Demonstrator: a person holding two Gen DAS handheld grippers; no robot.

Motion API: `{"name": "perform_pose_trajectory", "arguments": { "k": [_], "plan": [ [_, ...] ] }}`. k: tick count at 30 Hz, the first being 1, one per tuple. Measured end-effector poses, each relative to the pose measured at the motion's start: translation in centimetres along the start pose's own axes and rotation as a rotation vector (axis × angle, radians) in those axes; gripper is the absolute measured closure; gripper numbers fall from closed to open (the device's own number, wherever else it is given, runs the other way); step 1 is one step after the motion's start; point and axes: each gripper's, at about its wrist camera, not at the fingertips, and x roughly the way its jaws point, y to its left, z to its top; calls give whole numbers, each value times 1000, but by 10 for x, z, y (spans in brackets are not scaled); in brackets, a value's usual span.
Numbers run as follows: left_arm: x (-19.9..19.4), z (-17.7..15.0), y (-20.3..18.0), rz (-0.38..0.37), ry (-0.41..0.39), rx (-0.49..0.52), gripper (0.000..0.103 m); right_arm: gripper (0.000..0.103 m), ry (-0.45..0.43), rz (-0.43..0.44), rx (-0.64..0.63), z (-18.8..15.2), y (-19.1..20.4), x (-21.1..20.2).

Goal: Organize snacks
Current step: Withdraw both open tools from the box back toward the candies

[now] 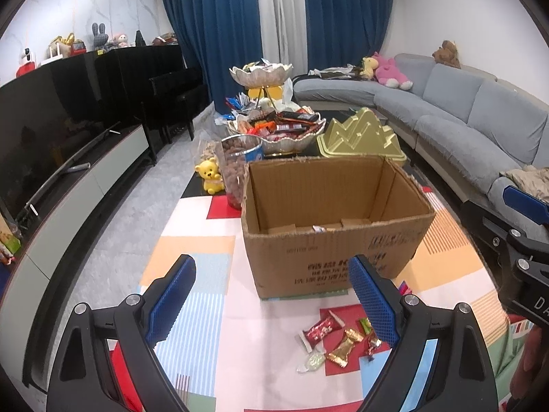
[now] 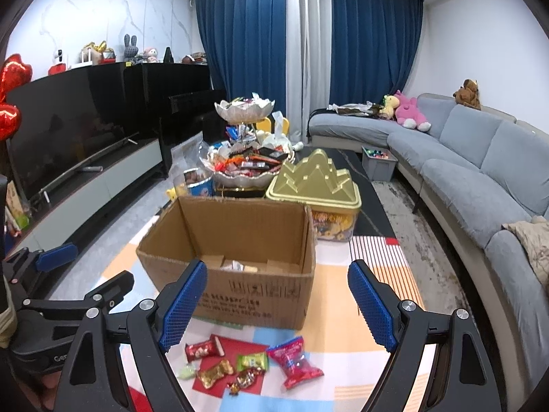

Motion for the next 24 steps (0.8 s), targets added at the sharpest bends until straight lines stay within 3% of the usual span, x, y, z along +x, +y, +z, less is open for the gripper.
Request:
{"name": "perform_pose_trajectory", "arguments": {
  "k": [24],
  "plan": [
    [16, -61, 4, -53, 91, 28, 12, 18, 95, 2, -32, -46, 18, 6]
  ]
}}
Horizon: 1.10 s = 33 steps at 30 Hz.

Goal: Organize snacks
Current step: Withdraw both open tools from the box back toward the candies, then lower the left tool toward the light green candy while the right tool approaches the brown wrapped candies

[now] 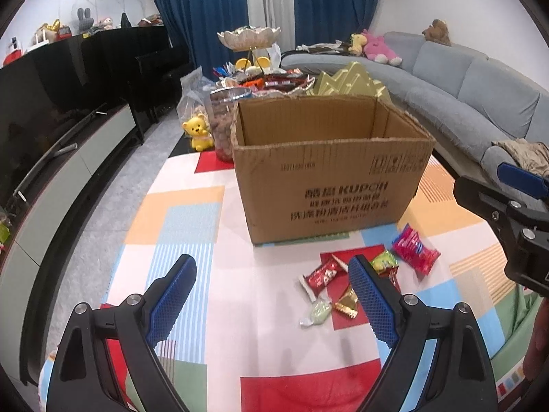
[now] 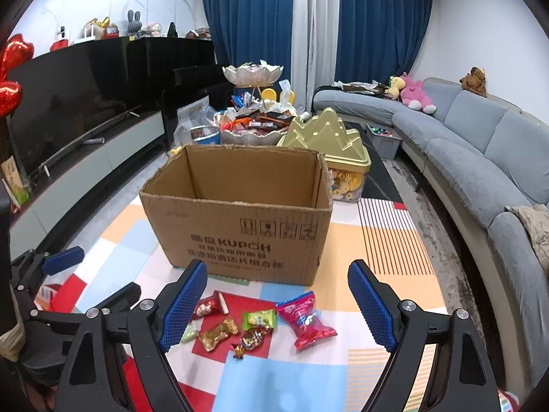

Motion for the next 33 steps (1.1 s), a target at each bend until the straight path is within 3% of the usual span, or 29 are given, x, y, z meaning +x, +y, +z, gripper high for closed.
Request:
{"name": "perform_pose_trajectory", "arguments": {
  "k": [33],
  "plan": [
    [41, -46, -15, -96, 38, 150, 17, 19, 119, -3, -19, -56, 10, 42]
  ]
}}
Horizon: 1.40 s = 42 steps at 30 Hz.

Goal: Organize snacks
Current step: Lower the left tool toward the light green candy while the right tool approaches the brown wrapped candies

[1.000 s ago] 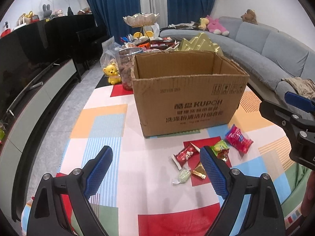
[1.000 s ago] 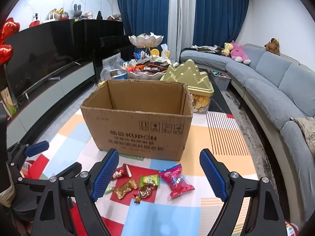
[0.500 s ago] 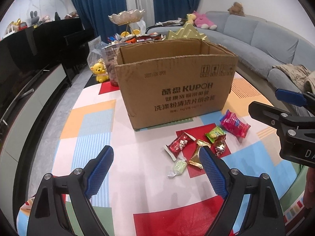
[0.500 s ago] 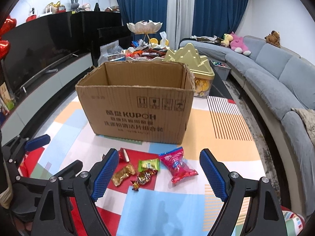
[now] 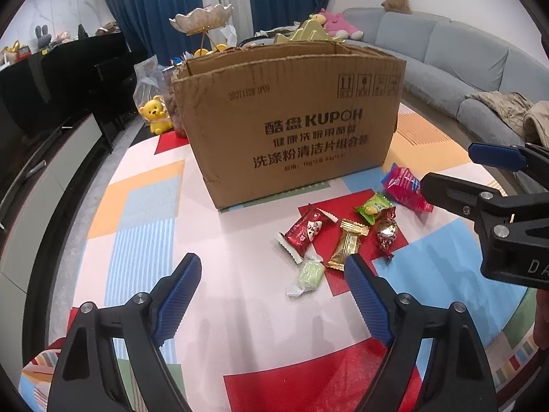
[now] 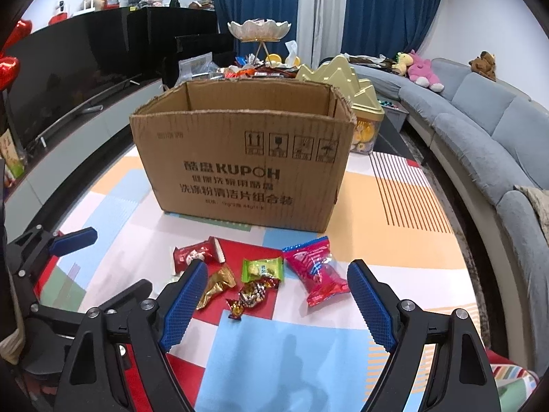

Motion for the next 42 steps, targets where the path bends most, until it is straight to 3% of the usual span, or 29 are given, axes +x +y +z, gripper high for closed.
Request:
{"name": "perform_pose_trajectory", "arguments": {
  "k": [6, 13, 17, 23, 42],
  "plan": [
    [11, -3, 1, -5, 21, 8, 20, 19, 13, -42, -1, -5, -2, 11],
    [20, -5, -2, -19, 41, 23, 20, 25, 62, 13, 0, -11, 0, 28],
    [25, -6, -4, -28, 53, 30, 21, 40, 89, 46, -11, -15, 3, 37],
    [32, -7, -5, -40, 66, 36, 24, 49, 119, 77, 0, -21, 3, 47],
    [45, -10, -9, -59, 84, 47, 52, 52, 169, 127, 16, -25, 6, 68]
  ]
}}
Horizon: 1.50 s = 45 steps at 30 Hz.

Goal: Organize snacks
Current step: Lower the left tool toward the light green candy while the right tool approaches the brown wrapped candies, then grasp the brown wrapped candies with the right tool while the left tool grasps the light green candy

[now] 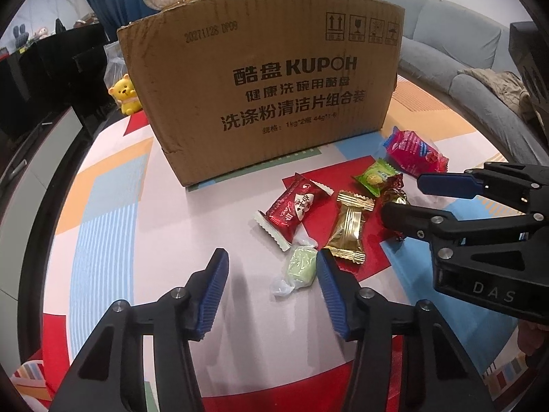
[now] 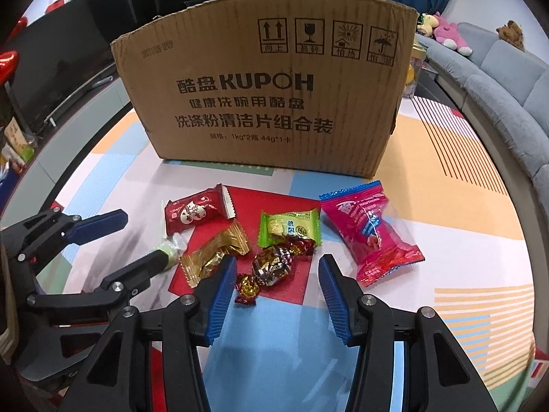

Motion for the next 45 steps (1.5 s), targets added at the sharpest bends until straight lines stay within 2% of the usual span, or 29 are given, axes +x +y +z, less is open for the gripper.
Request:
{"name": "perform_pose_trajectory", "arguments": {
  "k": [4, 10, 11, 20, 33, 45],
  "plan": [
    [3, -2, -3, -10, 10, 11, 54, 52, 9, 3, 3, -1, 0, 3],
    [7, -2, -7, -27, 21, 20, 62, 52, 17, 8, 9, -3, -1, 6],
    [7, -2, -8, -29, 22, 21, 64, 57, 19, 12, 9, -3, -1, 7],
    [8, -3, -13, -62, 22, 34, 81, 80, 27, 52, 9, -4, 0, 13],
    [6, -2, -14, -27, 20, 32, 82, 81, -1, 38, -1, 3, 0, -1],
    [-13, 0, -8, -3, -10, 5, 83, 81, -40, 20, -24, 5, 5, -19]
  ]
}}
